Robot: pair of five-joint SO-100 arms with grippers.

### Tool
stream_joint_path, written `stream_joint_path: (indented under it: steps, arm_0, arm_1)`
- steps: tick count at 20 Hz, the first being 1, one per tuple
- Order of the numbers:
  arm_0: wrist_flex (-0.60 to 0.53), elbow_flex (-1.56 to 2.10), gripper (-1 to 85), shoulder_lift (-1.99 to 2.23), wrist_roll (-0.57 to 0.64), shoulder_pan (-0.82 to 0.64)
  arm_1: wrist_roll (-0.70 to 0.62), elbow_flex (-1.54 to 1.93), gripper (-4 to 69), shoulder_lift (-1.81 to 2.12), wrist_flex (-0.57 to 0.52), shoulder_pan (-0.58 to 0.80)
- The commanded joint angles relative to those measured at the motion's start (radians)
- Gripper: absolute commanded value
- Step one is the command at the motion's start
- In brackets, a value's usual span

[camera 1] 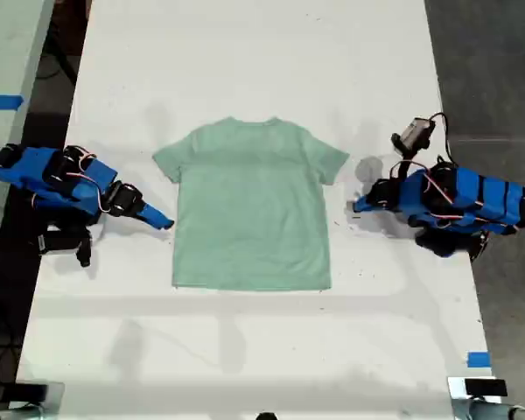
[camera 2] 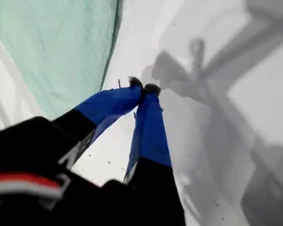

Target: Fold t shirt

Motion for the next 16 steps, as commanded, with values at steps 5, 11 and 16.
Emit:
stream_joint_path:
  steps: [5, 11, 16]
  arm_0:
    - [-0.023, 0.009, 11.5, 0.009, -0.003, 0.014]
    - [-0.023, 0.009, 11.5, 0.009, -0.003, 0.012]
    - [-0.023, 0.009, 11.5, 0.009, -0.003, 0.012]
  arm_1:
    - [-0.149, -0.144, 1.2, -0.133, -0.109, 0.081]
    - [-0.466, -0.646, 24.7, -0.890, -0.232, 0.433]
    - [-0.517, -0.847, 23.9, -1.364, -0.442, 0.500]
